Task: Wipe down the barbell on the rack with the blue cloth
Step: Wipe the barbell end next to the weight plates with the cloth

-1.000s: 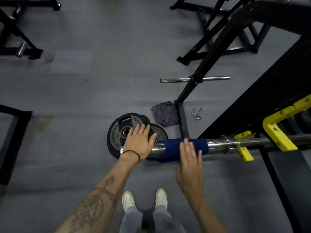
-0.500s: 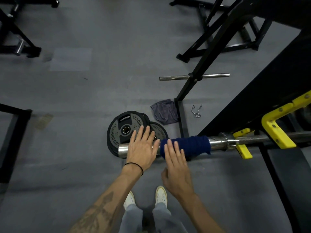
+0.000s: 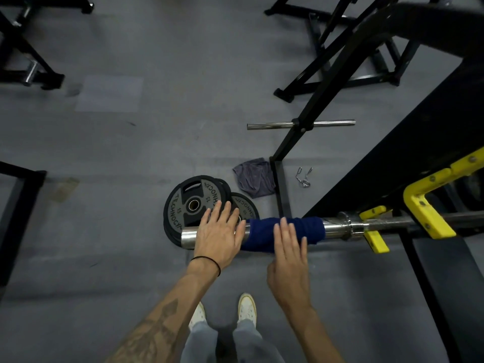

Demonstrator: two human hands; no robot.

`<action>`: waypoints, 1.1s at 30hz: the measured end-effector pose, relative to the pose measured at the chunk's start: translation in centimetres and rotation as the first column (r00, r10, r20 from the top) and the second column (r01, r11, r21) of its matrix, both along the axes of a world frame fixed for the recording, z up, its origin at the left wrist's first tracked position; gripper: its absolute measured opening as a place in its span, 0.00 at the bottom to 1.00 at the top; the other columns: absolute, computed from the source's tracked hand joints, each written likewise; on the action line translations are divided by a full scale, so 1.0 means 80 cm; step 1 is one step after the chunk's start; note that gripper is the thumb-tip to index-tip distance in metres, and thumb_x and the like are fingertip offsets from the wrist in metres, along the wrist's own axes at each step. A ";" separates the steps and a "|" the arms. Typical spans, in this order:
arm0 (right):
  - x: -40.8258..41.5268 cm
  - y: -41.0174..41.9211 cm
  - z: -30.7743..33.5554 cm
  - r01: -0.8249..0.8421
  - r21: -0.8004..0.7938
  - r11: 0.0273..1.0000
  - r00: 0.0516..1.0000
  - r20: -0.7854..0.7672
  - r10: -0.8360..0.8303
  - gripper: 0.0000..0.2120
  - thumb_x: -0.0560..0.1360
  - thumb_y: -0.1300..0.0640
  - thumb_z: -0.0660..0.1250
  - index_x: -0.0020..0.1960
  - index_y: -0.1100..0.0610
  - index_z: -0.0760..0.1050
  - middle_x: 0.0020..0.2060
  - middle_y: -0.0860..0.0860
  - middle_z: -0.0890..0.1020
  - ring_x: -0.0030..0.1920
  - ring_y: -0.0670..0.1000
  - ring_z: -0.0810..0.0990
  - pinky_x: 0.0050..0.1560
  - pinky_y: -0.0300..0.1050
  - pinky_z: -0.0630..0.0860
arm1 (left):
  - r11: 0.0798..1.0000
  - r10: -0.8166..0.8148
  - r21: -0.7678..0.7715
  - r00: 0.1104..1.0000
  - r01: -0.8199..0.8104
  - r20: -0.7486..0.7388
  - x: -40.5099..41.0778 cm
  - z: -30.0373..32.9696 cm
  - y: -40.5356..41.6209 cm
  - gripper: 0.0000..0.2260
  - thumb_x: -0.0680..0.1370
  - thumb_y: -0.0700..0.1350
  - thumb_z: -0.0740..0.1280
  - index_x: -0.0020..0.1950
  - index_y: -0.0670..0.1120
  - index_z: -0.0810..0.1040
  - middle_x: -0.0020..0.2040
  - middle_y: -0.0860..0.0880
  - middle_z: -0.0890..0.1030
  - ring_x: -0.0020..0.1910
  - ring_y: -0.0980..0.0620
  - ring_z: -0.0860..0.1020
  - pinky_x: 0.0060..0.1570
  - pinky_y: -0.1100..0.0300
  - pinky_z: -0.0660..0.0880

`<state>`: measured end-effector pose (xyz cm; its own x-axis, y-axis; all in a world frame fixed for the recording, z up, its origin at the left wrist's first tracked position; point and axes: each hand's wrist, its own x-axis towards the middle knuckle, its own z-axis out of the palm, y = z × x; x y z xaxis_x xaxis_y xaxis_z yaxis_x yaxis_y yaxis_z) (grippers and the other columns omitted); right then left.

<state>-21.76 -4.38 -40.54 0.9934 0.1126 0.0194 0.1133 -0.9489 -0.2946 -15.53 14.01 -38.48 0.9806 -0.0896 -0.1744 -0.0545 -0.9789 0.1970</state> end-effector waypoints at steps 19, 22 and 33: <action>-0.004 -0.004 -0.002 0.085 0.061 0.995 0.996 0.014 -0.086 0.46 0.71 0.55 0.68 0.83 0.59 0.49 0.83 0.56 0.51 0.83 0.55 0.45 0.81 0.59 0.47 | 1.000 -0.020 0.001 0.998 0.020 -0.061 0.000 0.006 0.002 0.32 0.82 0.61 0.37 0.80 0.50 0.61 0.80 0.49 0.59 0.80 0.48 0.53 0.79 0.49 0.51; -0.019 0.042 -0.007 -0.107 0.061 0.992 0.994 0.009 0.106 0.48 0.72 0.52 0.70 0.84 0.59 0.47 0.84 0.55 0.48 0.83 0.56 0.43 0.82 0.59 0.48 | 1.000 -0.007 0.019 0.998 0.008 -0.057 0.000 0.005 0.000 0.33 0.82 0.61 0.36 0.78 0.49 0.64 0.80 0.48 0.61 0.80 0.48 0.55 0.78 0.49 0.54; -0.001 0.020 -0.005 -0.255 -0.028 0.966 0.964 0.066 0.257 0.49 0.69 0.59 0.73 0.83 0.59 0.50 0.83 0.55 0.52 0.83 0.55 0.49 0.81 0.57 0.48 | 0.999 0.046 -0.024 0.998 -0.047 -0.050 0.029 0.009 0.003 0.35 0.80 0.61 0.35 0.79 0.47 0.63 0.80 0.46 0.60 0.80 0.48 0.54 0.79 0.49 0.49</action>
<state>-21.83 -2.78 -40.91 0.9279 0.3639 0.0815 0.3722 -0.8911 -0.2597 -13.18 14.25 -37.75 0.9739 -0.0493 -0.2214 0.0013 -0.9748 0.2229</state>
